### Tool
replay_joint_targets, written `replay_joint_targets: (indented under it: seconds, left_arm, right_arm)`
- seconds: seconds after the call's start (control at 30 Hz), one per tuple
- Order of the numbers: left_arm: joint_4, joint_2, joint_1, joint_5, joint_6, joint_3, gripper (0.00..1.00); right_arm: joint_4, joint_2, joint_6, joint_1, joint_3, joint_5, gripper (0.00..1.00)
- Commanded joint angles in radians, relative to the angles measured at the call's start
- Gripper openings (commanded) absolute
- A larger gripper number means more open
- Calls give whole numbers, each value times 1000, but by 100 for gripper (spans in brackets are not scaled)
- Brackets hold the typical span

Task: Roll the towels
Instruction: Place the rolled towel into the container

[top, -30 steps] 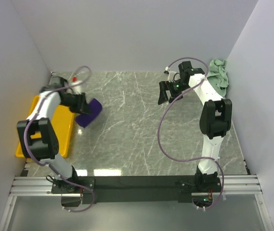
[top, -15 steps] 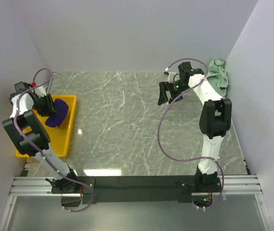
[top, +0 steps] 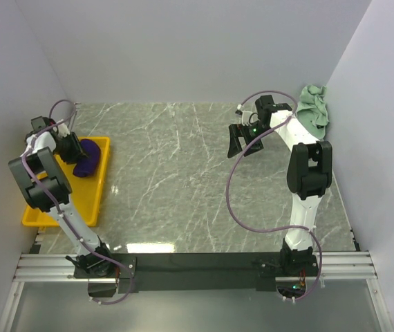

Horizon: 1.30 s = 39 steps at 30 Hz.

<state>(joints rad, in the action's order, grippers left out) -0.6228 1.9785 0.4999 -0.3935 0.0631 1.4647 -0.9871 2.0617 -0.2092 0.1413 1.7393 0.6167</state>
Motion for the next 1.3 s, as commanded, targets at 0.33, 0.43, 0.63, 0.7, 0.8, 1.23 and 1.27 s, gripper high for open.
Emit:
replay_joint_targets:
  seconds: [0.33,0.43,0.63,0.7,0.8,1.23,1.27]
  left_arm:
    - [44,42,-73,-56,46,40,14]
    - [37,48,-77,-94,47,39,17]
    - [32,33,-89,-122,41,13,18]
    - [29,31,-93,-128,43,8,25]
    - [26,40,-96,-128,37,9,34]
    - [-31,13,-95,-82,43,28,70]
    - [-35,8,-95,-79,43,32,70]
  right_arm:
    - [-12,-40,-10,1,31,21,100]
    - [-9,-41,-10,1,25,21,100]
    - [-10,-41,-12,1,22,21,100]
    - [-10,-40,-12,1,20,23,100]
    - [-13,-38,-13,1,23,25,100]
    - [-15,-49,-18,1,17,17,100]
    - [-15,-52,-19,3,17,15,100]
